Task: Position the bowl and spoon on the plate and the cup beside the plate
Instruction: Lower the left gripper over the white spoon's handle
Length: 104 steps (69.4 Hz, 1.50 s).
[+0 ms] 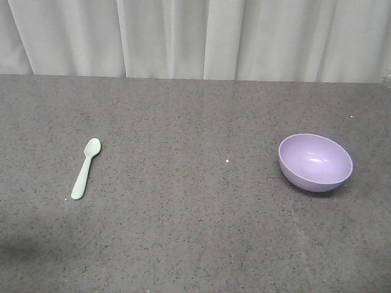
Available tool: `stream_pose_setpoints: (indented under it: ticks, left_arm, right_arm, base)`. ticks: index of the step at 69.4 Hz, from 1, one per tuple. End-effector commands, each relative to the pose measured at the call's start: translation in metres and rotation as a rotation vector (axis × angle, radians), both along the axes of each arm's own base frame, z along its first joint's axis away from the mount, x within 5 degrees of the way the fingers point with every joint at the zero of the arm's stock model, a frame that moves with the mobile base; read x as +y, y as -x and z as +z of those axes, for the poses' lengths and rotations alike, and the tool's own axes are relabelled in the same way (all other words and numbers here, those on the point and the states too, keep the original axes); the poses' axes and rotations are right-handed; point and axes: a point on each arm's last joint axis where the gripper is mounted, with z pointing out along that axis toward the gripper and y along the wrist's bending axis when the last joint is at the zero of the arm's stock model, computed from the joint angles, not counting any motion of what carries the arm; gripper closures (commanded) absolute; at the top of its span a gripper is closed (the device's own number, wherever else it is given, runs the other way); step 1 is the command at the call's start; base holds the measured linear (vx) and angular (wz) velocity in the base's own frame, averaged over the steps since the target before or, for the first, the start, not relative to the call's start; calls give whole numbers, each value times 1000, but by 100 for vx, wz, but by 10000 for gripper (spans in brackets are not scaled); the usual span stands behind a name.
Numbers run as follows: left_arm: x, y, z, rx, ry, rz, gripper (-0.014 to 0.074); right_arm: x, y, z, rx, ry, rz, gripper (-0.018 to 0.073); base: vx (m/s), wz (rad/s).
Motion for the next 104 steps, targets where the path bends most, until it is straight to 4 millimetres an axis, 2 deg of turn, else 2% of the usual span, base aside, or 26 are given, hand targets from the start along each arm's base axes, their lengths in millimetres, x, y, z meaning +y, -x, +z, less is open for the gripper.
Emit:
stream_pose_setpoints:
  ticks: [1, 10, 29, 38, 49, 63, 71, 75, 81, 92, 104]
  left_arm:
    - [-2, -13, 4, 3, 14, 4, 603]
    - [-2, -21, -1, 29, 12, 5, 603]
    - [-2, -22, 0, 16, 13, 4, 599]
    - [-2, -22, 0, 18, 13, 4, 569]
    - [-2, -21, -1, 23, 13, 4, 449]
    - [-2, -21, -1, 22, 12, 5, 167]
    - [-2, -21, -1, 22, 12, 5, 6]
    - [-2, -21, -1, 22, 11, 4, -42]
    - [-2, -21, -1, 24, 4, -4, -74]
    - [-3, -24, -1, 13, 7, -14, -57]
    - [-10, -46, -9, 9, 56, -32, -35]
  right_arm:
    - [1, -10, 8, -31, -8, 11, 570]
    - [3, -15, 6, -17, -32, 20, 570]
    - [2, -16, 6, -20, -23, 19, 559]
    - [2, -16, 6, -20, -23, 19, 496]
    - [2, -16, 6, -20, -23, 19, 337]
    - [2, -16, 7, -21, -23, 19, 90]
    - [2, -16, 7, -21, -23, 19, 4]
    - [2, -16, 7, -21, -23, 19, -16]
    - [2, -16, 7, -21, -23, 19, -22]
    - [2, -16, 7, -23, -22, 19, -21]
    - [2, -17, 7, -25, -23, 19, -21]
  base:
    - [0, 0]
    - [0, 0]
    - [0, 0]
    - [0, 0]
    - [0, 0]
    - [0, 0]
    - [0, 0]
    - [0, 0]
    - [0, 0]
    - [0, 0]
    - [0, 0]
